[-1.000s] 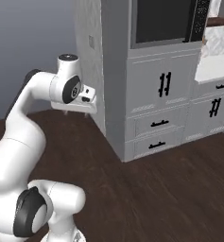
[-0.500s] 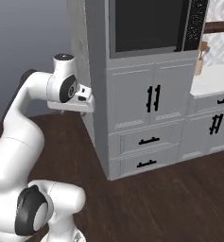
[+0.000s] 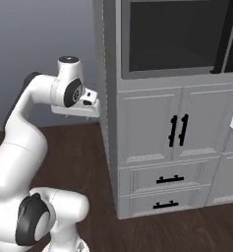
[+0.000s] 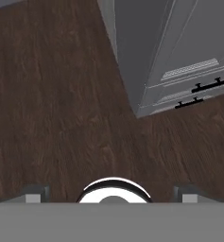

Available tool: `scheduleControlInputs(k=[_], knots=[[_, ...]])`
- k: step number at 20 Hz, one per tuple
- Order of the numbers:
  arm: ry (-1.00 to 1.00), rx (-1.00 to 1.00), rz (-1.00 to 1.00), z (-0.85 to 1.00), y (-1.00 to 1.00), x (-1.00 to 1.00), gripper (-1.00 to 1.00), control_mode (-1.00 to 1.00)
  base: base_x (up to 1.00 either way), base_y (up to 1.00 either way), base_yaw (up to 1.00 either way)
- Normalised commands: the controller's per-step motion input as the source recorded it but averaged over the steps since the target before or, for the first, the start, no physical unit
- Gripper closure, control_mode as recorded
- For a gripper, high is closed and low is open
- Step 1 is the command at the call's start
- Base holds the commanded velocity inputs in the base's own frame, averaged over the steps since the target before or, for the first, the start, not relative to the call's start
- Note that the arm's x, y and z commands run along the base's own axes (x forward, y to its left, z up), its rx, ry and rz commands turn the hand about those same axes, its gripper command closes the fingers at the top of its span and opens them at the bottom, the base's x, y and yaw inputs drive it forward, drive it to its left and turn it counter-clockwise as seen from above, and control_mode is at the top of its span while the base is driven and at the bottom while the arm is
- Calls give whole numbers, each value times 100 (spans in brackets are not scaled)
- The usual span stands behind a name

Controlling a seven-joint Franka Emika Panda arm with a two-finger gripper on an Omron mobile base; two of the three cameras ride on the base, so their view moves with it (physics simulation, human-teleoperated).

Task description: Navigate to the microwave.

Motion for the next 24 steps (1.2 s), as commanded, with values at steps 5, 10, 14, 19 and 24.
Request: scheduleControlInputs(k=[5, 10, 14, 19, 24], knots=[[0, 0, 0, 0, 0, 0, -100, 100, 69, -56, 8], [0, 0, 0, 0, 0, 0, -100, 100, 48, -82, 4], [0, 0, 0, 0, 0, 0, -100, 100, 45, -88, 18], [0, 0, 0, 0, 0, 0, -100, 100, 64, -67, 26], [0, 0, 0, 0, 0, 0, -100, 100, 59, -54, 31]])
